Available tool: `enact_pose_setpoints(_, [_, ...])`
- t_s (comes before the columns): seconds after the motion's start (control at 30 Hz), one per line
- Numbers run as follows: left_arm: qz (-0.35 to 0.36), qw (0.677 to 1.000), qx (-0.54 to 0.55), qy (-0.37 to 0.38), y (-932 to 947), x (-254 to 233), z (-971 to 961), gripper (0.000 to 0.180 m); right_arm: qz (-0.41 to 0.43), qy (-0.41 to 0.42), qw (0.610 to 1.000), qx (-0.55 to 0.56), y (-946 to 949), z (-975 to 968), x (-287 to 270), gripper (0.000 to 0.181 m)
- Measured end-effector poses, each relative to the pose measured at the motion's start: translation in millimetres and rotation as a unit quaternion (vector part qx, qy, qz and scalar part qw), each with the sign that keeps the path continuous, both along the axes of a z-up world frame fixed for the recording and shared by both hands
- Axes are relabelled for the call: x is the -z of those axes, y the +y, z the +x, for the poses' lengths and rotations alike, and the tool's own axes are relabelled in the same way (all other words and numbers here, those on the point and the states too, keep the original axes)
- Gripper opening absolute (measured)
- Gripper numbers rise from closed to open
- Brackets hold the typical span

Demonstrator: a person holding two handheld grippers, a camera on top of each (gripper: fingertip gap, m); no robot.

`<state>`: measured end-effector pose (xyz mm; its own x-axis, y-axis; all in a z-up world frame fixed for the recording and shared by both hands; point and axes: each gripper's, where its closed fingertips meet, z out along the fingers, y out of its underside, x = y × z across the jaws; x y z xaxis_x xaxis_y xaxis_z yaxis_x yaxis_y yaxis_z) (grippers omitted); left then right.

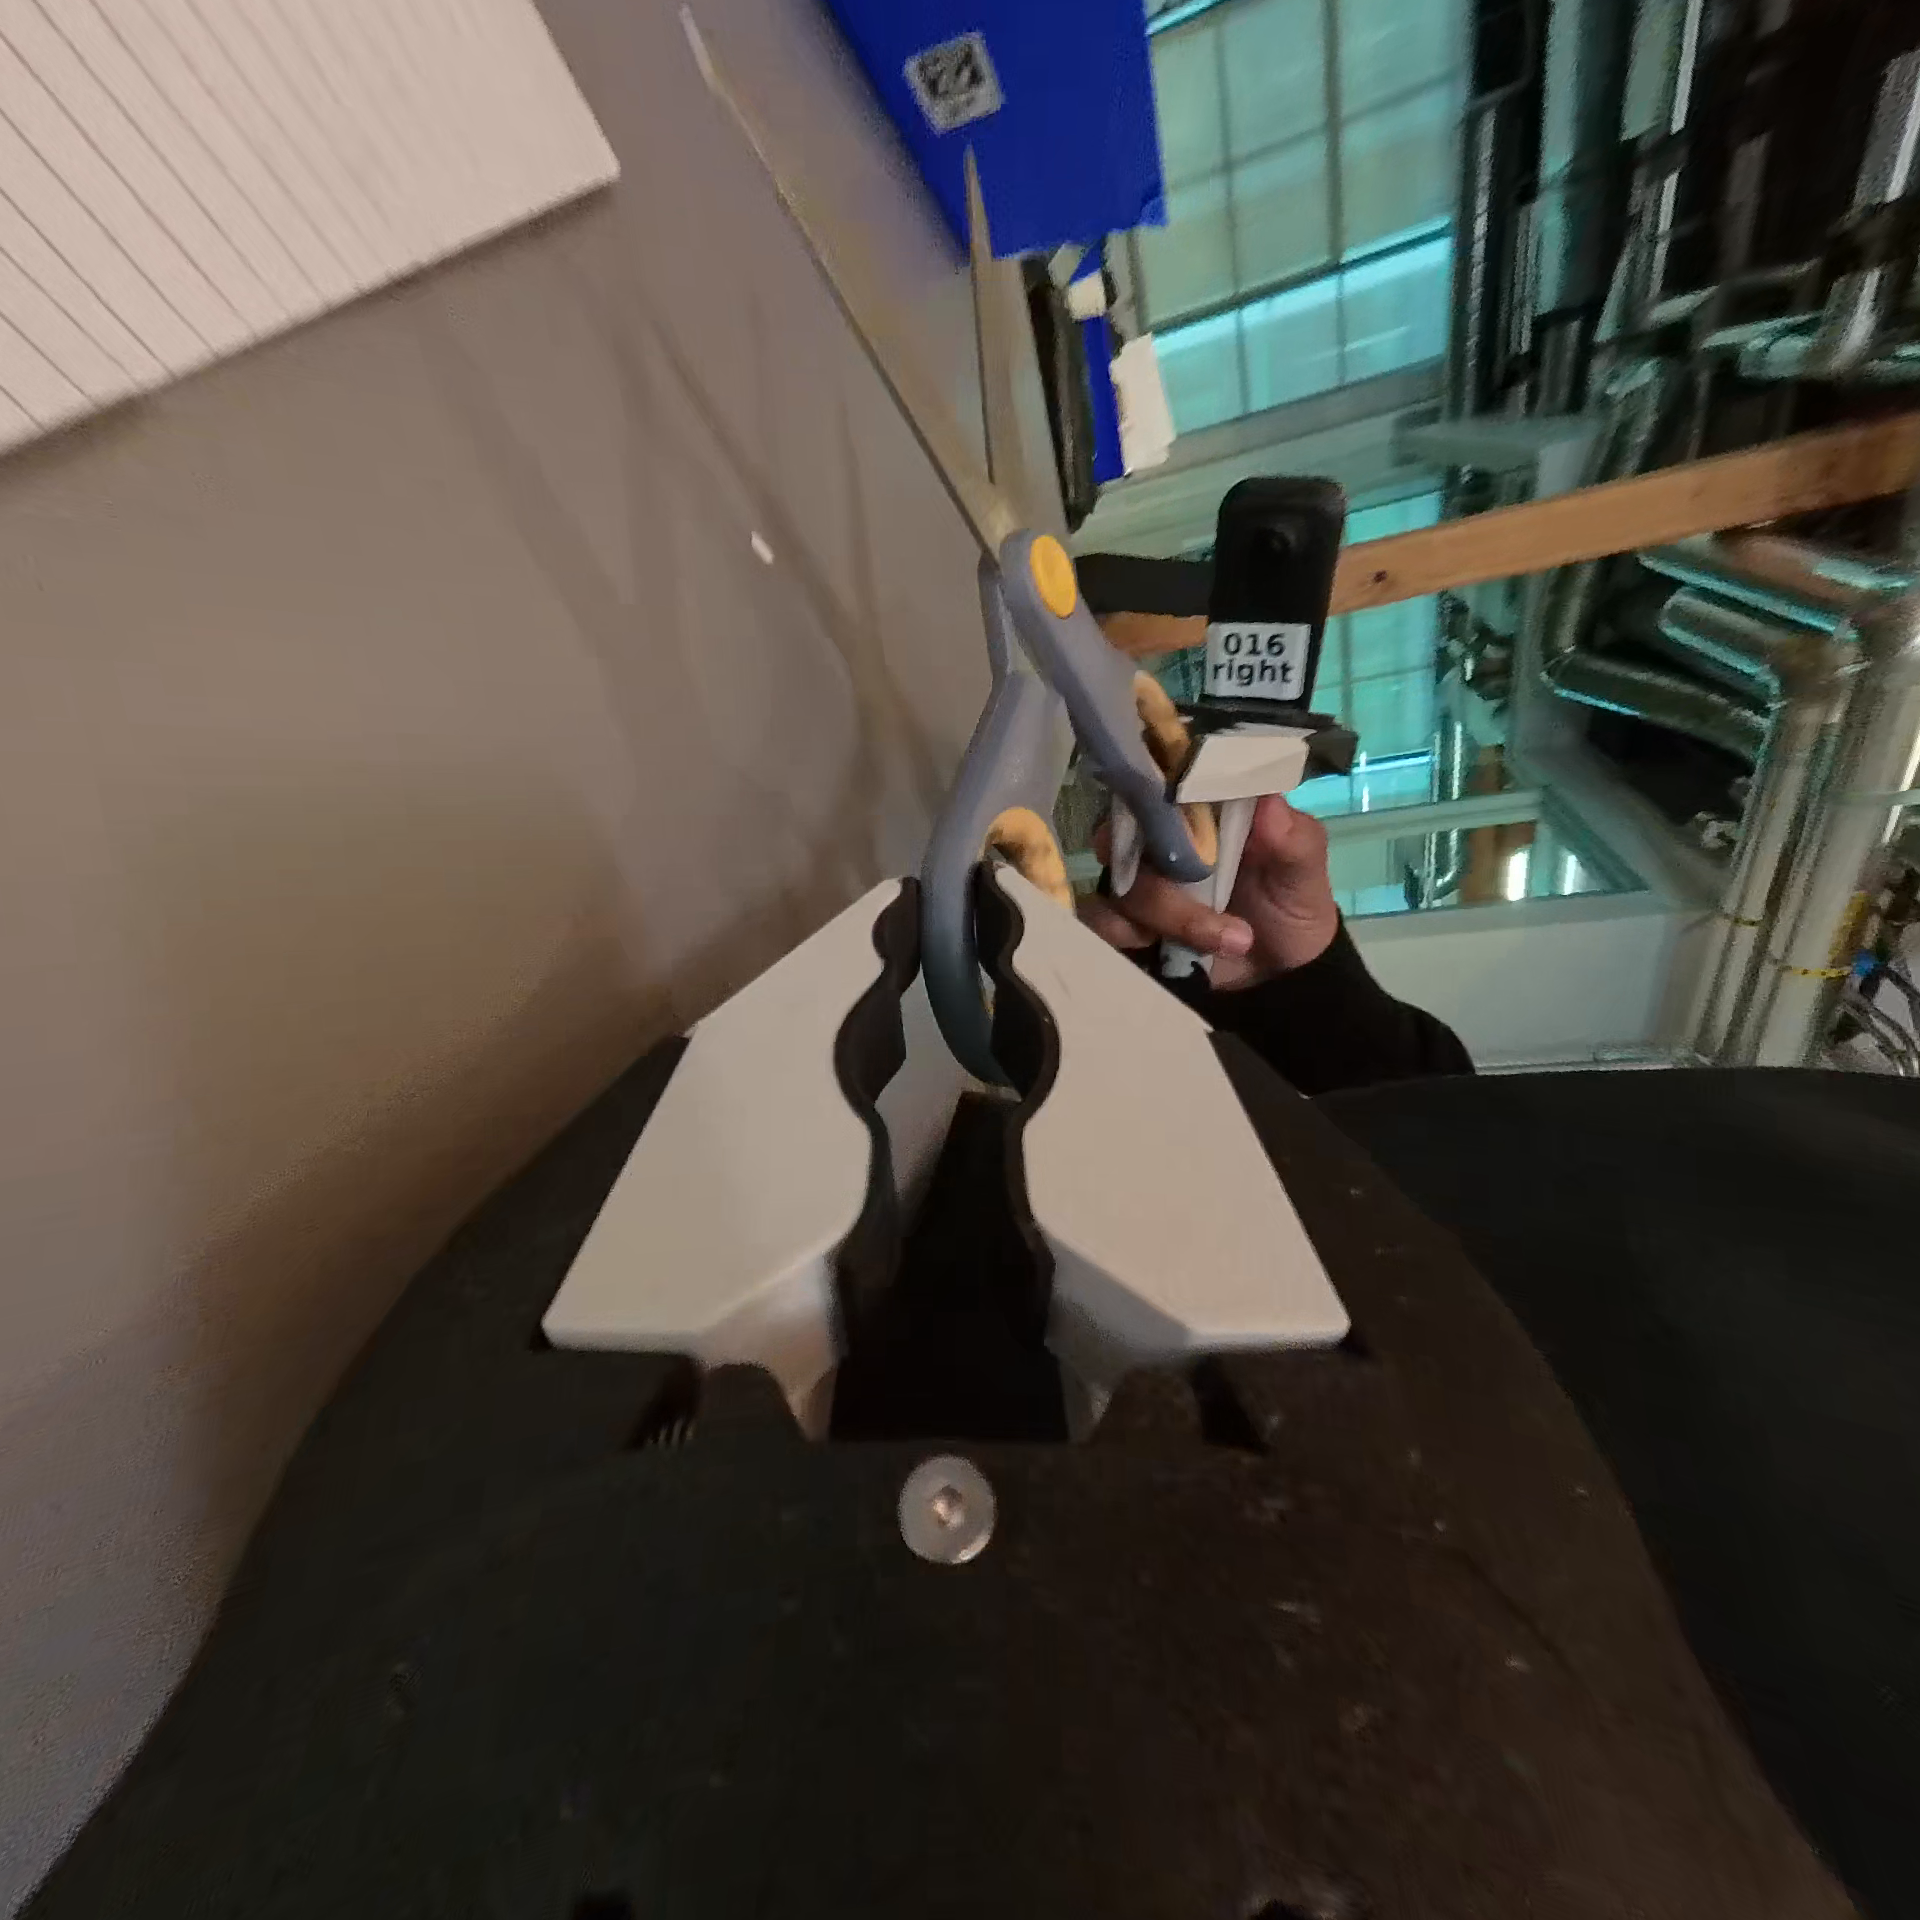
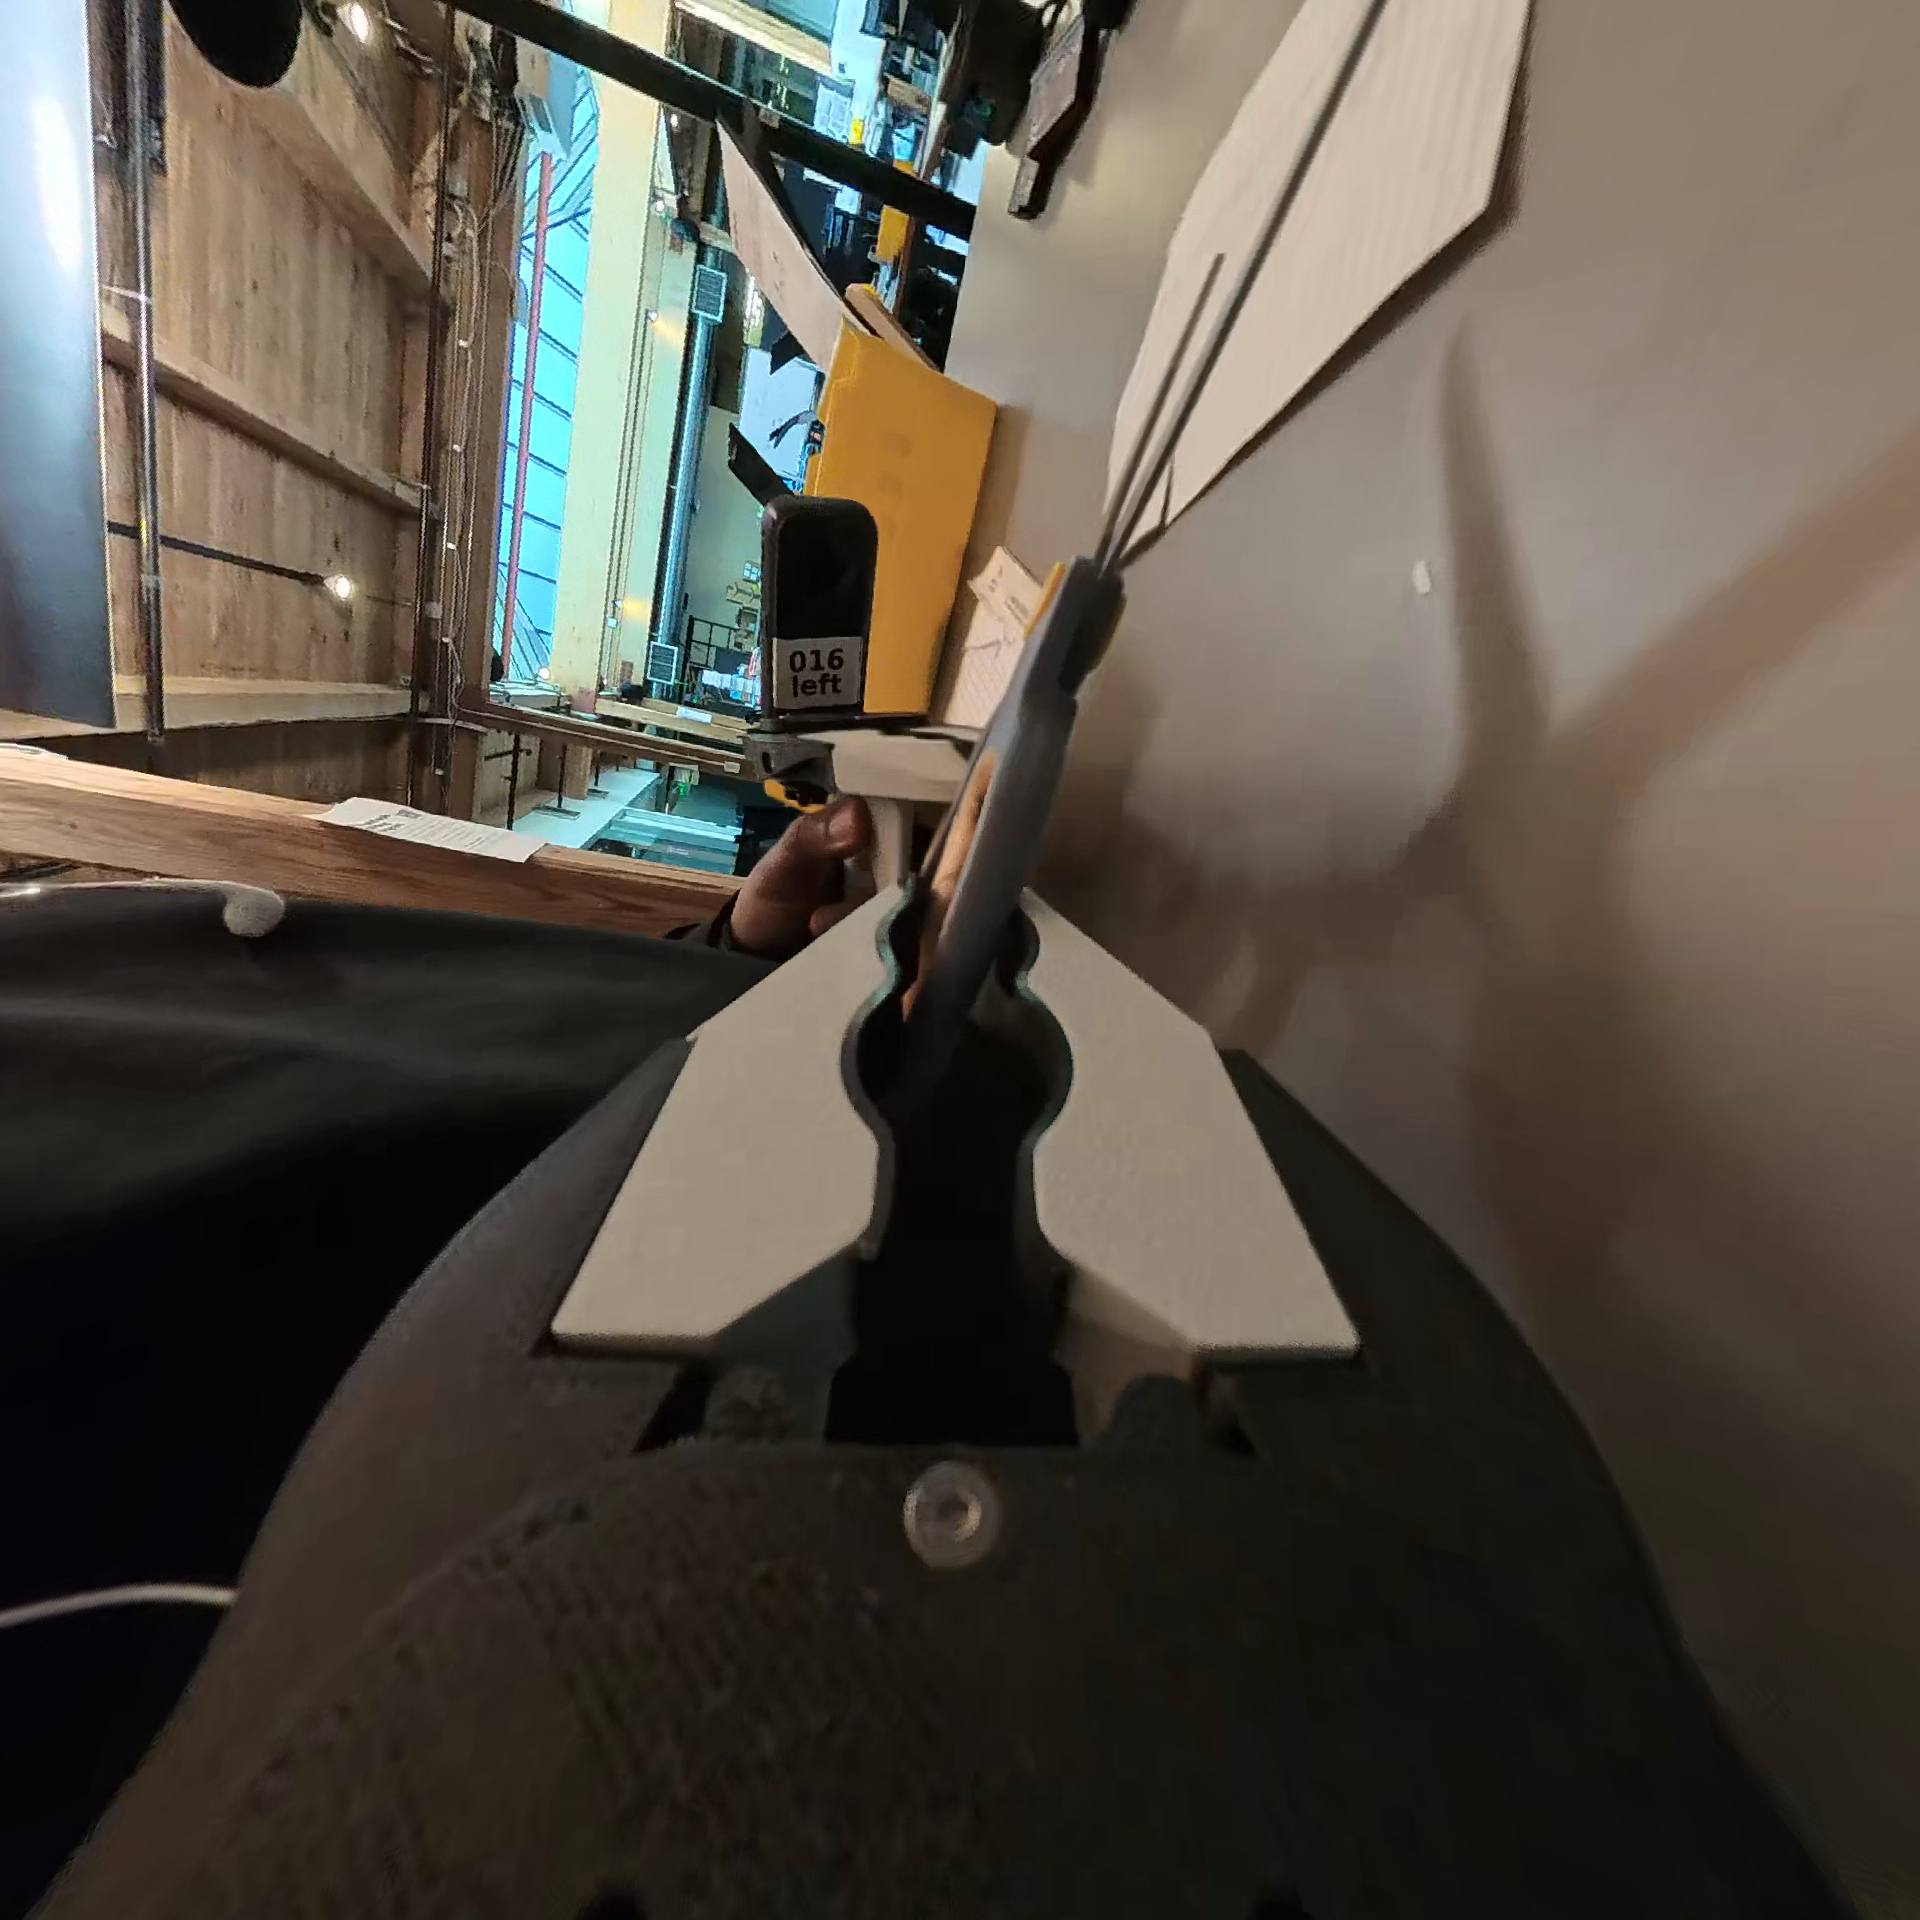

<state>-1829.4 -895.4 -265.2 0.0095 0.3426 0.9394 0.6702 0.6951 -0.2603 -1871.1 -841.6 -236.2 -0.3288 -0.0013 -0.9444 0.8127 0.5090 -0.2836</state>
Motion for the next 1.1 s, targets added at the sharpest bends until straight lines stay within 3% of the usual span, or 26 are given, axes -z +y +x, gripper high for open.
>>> enact_pose_setpoints(0.27, [-0.034,0.997,-0.001,-0.073,27,25,-6,0.008,0.025,-0.034,0.999,-0.009,17,-13,23,0.012])
enact_pose_setpoints(0.57, [-0.025,0.991,-0.079,-0.105,30,38,-22,0.008,0.028,-0.003,0.997,-0.067,-8,-29,39,0.012])
enact_pose_setpoints(0.83, [0.025,0.983,-0.154,-0.098,14,37,-29,0.008,0.041,0.031,0.984,-0.169,-40,-32,39,0.012])
enact_pose_setpoints(1.1, [0.055,0.979,-0.185,-0.07,5,29,-30,0.008,0.049,0.03,0.98,-0.191,-53,-27,36,0.012])
